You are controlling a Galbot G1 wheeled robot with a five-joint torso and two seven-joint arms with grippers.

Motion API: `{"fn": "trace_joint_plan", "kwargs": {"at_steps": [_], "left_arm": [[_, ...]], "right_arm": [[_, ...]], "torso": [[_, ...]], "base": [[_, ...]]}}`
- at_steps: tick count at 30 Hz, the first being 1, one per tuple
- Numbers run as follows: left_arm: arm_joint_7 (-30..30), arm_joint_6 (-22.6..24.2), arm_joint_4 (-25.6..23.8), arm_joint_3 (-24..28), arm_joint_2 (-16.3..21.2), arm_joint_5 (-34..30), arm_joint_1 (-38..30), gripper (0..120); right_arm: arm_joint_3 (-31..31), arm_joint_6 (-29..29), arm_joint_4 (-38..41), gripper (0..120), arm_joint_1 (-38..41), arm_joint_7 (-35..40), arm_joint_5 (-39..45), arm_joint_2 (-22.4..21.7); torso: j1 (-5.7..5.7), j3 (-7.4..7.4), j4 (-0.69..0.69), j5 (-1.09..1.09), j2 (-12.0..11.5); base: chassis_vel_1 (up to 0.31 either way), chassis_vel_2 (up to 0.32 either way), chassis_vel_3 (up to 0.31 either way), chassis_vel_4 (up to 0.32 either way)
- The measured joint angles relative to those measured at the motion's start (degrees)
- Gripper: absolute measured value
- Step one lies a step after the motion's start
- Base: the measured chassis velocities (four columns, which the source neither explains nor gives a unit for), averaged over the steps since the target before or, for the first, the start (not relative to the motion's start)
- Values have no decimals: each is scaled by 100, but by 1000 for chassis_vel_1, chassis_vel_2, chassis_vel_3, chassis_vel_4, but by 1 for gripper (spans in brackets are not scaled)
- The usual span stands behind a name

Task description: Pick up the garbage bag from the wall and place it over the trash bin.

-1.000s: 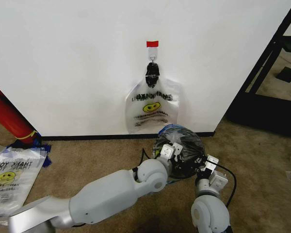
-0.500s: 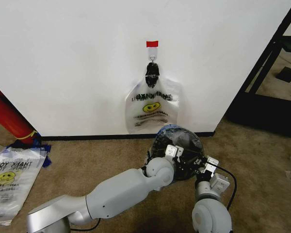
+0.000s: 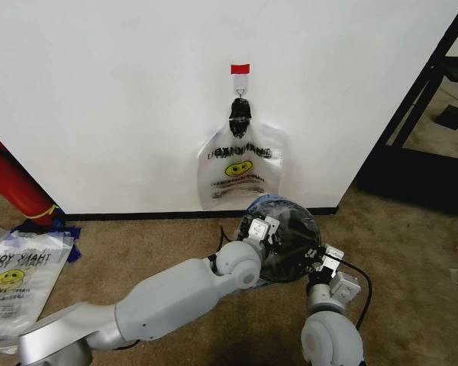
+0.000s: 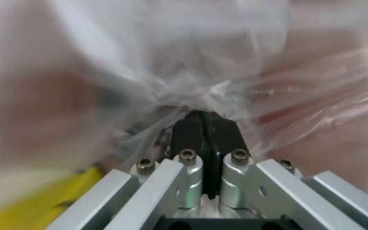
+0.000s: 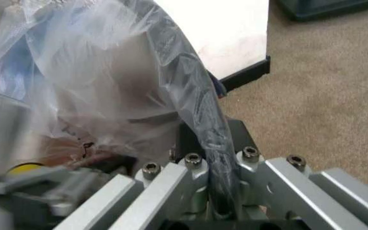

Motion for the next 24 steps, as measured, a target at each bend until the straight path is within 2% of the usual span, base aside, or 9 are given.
{"fn": "trace_joint_plan", "kwargs": {"at_steps": [6, 10, 15, 24], "left_arm": [[1, 42, 82, 104, -91, -147, 4, 0], [26, 201, -340, 79, 34, -1034, 17, 0], [39, 191, -463, -48, 109, -1271, 55, 0], [70, -80, -219, -172, 238, -205, -91, 0]], "right_arm": [[-38, 4, 16, 0, -43, -8, -34, 0], [-12, 57, -2, 0, -21, -8, -24, 0], [-6, 76, -9, 0, -20, -8, -18, 0], [-44, 82, -9, 0, -36, -14, -31, 0]], "torso": [[0, 0, 0, 0, 0], [0, 0, 1, 0, 0], [0, 0, 1, 0, 0], [0, 0, 1, 0, 0]], "base": [[0, 0, 0, 0], [0, 0, 0, 0], [0, 0, 0, 0], [0, 0, 0, 0]]}}
